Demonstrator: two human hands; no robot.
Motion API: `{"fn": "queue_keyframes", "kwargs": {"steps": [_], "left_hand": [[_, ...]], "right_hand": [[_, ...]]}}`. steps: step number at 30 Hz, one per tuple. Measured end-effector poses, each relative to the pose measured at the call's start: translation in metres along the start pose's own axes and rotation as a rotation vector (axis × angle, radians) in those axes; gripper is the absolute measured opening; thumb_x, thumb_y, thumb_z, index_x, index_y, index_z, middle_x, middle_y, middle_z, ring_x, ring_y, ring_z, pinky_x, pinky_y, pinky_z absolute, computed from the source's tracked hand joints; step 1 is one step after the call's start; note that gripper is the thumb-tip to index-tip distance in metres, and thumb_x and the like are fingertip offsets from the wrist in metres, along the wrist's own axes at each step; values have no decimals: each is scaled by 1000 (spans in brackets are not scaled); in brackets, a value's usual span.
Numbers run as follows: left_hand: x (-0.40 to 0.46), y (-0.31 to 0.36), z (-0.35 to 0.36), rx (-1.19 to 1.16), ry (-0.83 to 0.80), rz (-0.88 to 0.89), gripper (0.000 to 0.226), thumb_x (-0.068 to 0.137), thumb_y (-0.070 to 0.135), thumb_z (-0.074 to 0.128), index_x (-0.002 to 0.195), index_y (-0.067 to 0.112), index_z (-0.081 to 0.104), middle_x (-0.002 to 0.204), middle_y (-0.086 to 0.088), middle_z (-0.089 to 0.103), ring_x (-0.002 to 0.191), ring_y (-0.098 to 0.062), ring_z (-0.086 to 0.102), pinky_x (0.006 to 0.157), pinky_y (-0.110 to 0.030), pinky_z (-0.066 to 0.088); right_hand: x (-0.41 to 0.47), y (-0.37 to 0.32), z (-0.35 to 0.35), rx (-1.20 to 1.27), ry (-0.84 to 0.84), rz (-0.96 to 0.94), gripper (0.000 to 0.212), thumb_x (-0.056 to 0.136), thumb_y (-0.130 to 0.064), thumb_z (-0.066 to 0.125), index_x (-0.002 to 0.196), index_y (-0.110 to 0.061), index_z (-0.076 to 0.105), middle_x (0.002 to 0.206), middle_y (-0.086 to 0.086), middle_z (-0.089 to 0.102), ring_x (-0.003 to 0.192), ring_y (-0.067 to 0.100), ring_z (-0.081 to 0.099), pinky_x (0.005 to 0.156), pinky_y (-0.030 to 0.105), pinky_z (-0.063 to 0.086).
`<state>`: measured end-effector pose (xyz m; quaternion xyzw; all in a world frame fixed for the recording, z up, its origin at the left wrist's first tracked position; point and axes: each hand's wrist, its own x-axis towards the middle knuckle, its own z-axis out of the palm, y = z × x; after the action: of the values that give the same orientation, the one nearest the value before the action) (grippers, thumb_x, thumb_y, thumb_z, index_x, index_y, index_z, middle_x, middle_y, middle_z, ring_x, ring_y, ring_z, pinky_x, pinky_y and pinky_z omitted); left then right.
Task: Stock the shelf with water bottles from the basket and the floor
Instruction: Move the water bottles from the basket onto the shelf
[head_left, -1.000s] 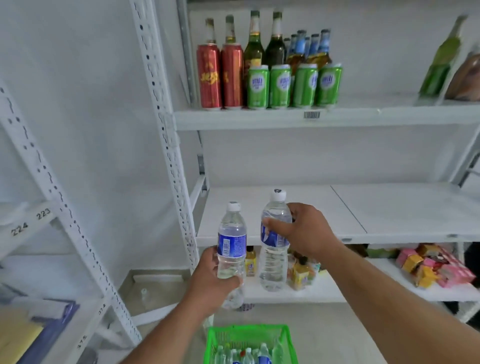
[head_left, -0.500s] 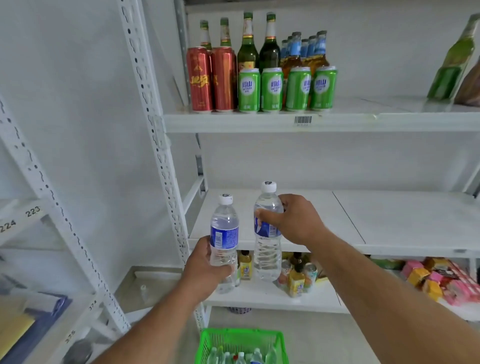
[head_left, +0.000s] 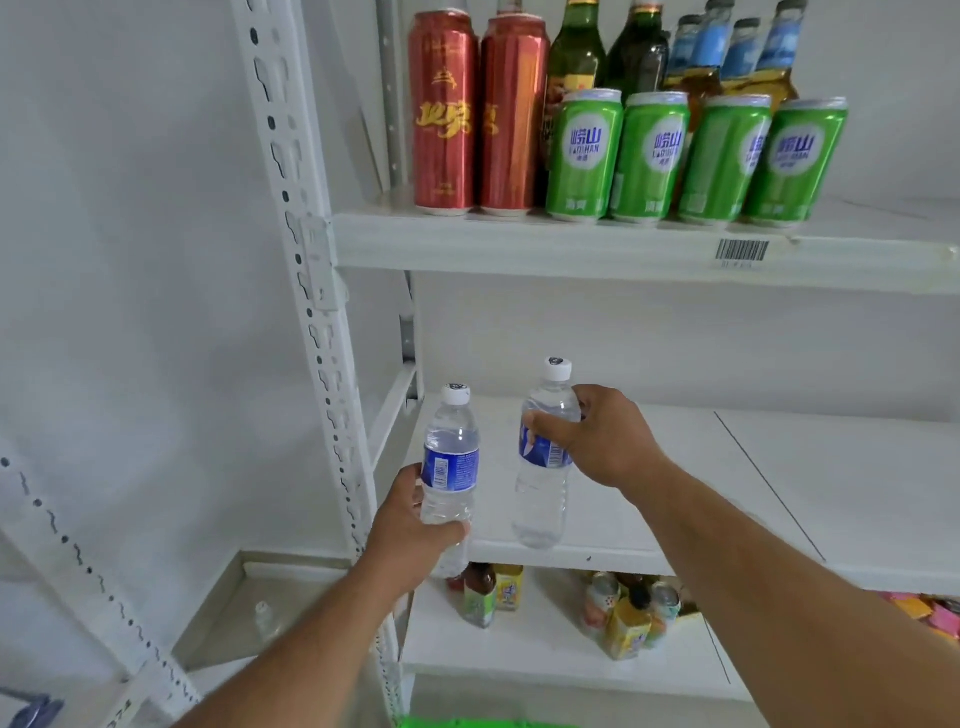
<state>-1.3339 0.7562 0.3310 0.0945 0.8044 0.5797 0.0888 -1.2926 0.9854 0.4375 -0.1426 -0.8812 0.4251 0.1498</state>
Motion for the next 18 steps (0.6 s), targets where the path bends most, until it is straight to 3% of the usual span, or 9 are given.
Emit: {"fn": "queue_keyframes", "kwargs": {"steps": [11,15,18], "left_hand": [[125,-22,17,75,35,14,72,65,34,86,124,45,47,108,23,59,93,7,57,67,-9,39],[169,-30,30,62,67,-3,71,65,33,86,122,46,46,110,22,58,97,2,57,73,-17,42],[202,-37,39,53,100,1,67,65,25,86,118,44,50,109,20,60,98,5,57,70,-12,41]], "right_hand": [[113,26,41,36,8,32,34,75,-53,76,96,-26,71,88,-7,72,80,15,69,70,35,57],[160,41,55,16,-31,21,36,75,-54,75,97,-26,71,90,-4,72,83,18,69,73,38,57],[193,51,67,-12,-62,8,38,74,-56,75,97,-25,69,89,-4,71,82,19,68,69,34,55]]}}
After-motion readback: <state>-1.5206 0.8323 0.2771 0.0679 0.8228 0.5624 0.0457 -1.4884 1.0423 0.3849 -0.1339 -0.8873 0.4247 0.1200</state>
